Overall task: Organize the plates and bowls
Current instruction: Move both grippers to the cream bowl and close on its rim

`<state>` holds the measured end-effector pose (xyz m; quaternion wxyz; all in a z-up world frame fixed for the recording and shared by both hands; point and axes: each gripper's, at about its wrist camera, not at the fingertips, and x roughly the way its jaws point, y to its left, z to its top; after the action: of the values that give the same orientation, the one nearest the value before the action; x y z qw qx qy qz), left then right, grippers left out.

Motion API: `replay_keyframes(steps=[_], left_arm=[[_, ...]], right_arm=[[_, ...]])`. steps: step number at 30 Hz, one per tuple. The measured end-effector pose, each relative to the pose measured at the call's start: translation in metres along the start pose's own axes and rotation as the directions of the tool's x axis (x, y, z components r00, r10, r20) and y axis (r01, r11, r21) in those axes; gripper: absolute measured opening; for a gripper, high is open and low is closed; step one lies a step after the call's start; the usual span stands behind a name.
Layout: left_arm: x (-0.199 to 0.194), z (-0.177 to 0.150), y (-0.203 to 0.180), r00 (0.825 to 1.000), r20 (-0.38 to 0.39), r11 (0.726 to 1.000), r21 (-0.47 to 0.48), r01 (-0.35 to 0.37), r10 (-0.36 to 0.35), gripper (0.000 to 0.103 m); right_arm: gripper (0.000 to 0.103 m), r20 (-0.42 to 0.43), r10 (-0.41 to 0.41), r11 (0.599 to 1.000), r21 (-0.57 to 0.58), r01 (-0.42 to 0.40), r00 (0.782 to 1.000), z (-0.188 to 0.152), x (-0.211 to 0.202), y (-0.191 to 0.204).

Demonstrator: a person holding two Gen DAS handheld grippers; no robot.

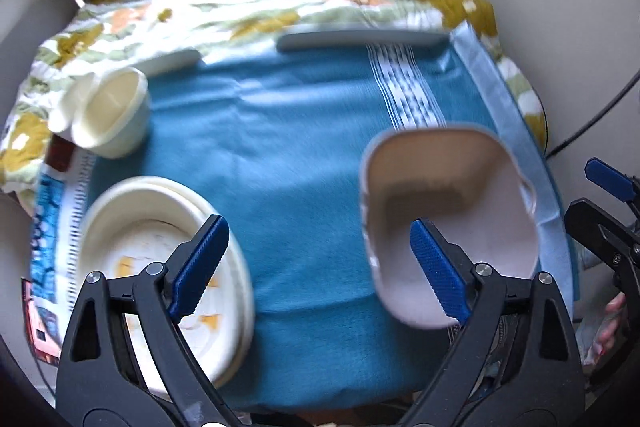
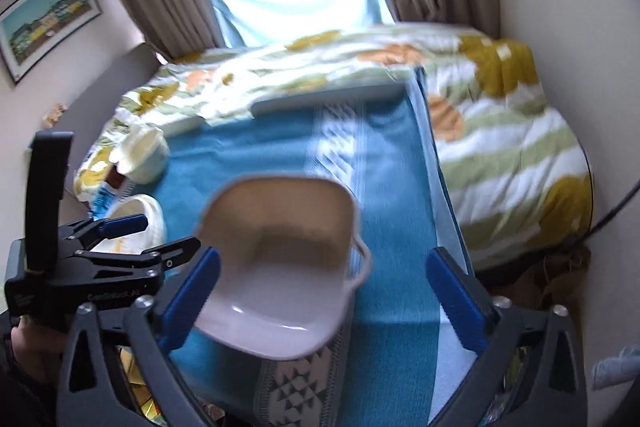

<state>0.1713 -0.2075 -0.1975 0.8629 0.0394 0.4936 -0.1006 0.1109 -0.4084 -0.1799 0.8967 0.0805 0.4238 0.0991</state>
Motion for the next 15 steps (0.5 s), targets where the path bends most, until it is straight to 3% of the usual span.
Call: replay_keyframes(steps=[5, 9, 15], left_arm=[[-0.047, 0.023, 0.043, 0.997, 0.076, 0.999, -0.03, -0.022, 0.025, 0.092], [-0.07, 0.045, 0.102, 0.994, 0.108, 0.995, -0.098, -0.001, 0.012, 0.092], [-0.05, 0.063, 0.205, 0.997, 0.07, 0.971, -0.237, 0.011, 0.006, 0.086]], right_arm=[[0.103, -0.019, 0.069, 0.996, -0.062, -0.07, 0.997, 0.041, -0.006, 0.046], [0.103, 0.012, 0.091, 0.992, -0.085, -0.089, 0.996, 0.074, -0.004, 0.093], [0.102, -0.074, 0.204, 0.975, -0.078, -0.209, 0.976, 0.124, 0.048, 0.171]])
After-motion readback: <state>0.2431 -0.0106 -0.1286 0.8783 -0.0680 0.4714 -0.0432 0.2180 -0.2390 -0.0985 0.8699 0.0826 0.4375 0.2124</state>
